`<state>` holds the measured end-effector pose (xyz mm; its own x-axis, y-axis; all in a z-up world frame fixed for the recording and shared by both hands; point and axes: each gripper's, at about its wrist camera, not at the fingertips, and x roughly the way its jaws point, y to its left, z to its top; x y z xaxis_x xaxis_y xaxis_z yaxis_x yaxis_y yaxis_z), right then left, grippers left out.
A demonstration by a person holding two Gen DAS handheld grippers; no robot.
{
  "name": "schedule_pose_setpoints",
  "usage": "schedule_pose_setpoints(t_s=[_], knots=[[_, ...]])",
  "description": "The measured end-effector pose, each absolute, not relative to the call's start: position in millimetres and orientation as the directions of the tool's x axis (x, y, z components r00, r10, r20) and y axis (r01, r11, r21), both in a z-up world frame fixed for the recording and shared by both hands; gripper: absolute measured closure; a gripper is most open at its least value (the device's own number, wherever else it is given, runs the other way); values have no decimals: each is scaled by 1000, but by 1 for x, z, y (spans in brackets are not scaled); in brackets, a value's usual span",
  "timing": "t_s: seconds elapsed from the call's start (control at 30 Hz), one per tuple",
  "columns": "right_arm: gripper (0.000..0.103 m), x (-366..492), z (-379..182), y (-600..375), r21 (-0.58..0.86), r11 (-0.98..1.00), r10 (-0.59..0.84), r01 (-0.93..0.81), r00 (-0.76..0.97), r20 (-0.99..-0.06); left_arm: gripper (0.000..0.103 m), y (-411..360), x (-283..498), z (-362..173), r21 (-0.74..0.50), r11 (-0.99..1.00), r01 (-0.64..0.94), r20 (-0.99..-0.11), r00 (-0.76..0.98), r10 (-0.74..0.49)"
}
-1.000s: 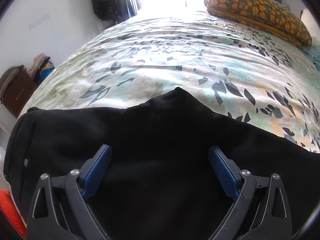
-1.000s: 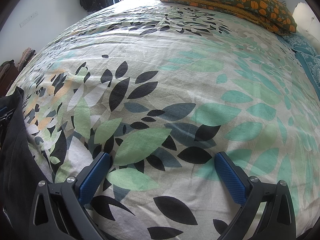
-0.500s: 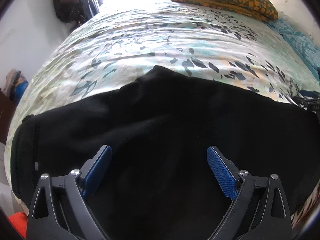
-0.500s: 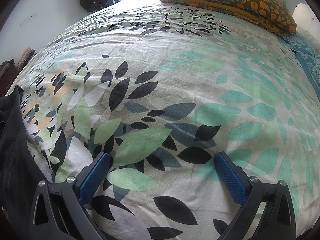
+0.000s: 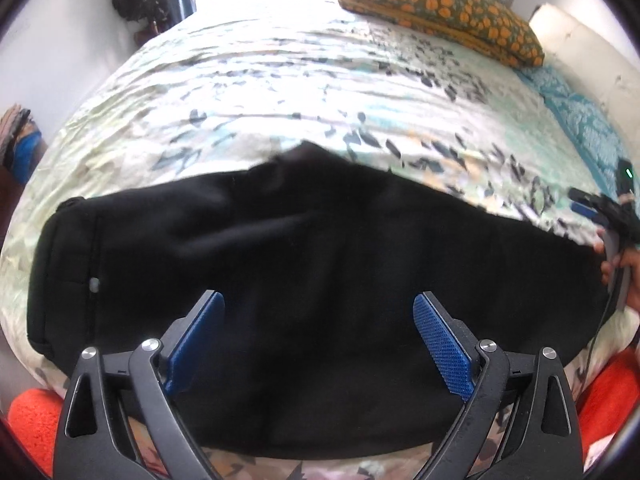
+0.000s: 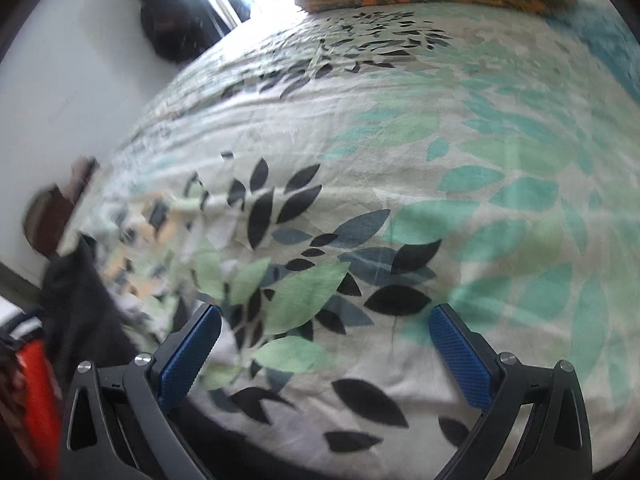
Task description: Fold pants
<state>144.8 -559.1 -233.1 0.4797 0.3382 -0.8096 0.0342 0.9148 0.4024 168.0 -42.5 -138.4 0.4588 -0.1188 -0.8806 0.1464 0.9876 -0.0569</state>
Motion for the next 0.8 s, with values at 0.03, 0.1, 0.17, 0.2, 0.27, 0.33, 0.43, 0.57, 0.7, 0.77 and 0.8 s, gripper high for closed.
schedule_pose_setpoints(t_s=[0.03,0.1,0.17,0.2,0.27,0.33,0.43,0.57,0.7,0.77,0.8], knots=[[0,134,-221,-570,419,905,323,75,519,-791,6,-37,169,-135,-73,989,127,-873,471,-125],[0,100,-191,-597,442,888,275,126,624,-732,6,-27,173,-132,-95,991,94,-867,481,-129],[0,59,-166,-629,486,848,222,210,692,-687,6,-18,177,-133,-105,993,63,-865,486,-122],[0,39,-158,-644,511,821,197,253,716,-670,6,-13,178,-133,-109,993,51,-864,489,-120],[0,-14,-148,-681,573,728,119,376,754,-646,6,-5,180,-132,-127,991,34,-852,507,-126],[0,-61,-152,-712,607,619,57,498,742,-668,6,0,182,-131,-133,991,25,-844,522,-127],[0,-129,-173,-742,678,449,53,582,740,-671,6,-1,185,-132,-140,990,27,-844,519,-134],[0,-161,-208,-743,788,297,186,540,777,-602,6,-12,180,-135,-170,985,41,-849,502,-168],[0,-156,-232,-735,791,284,200,542,774,-601,6,-25,170,-133,-154,986,69,-853,494,-168],[0,-150,-233,-735,816,285,192,503,804,-563,6,-29,166,-131,-142,986,81,-853,496,-164],[0,-148,-233,-739,832,278,194,479,821,-537,6,-30,164,-130,-137,987,84,-853,496,-161]])
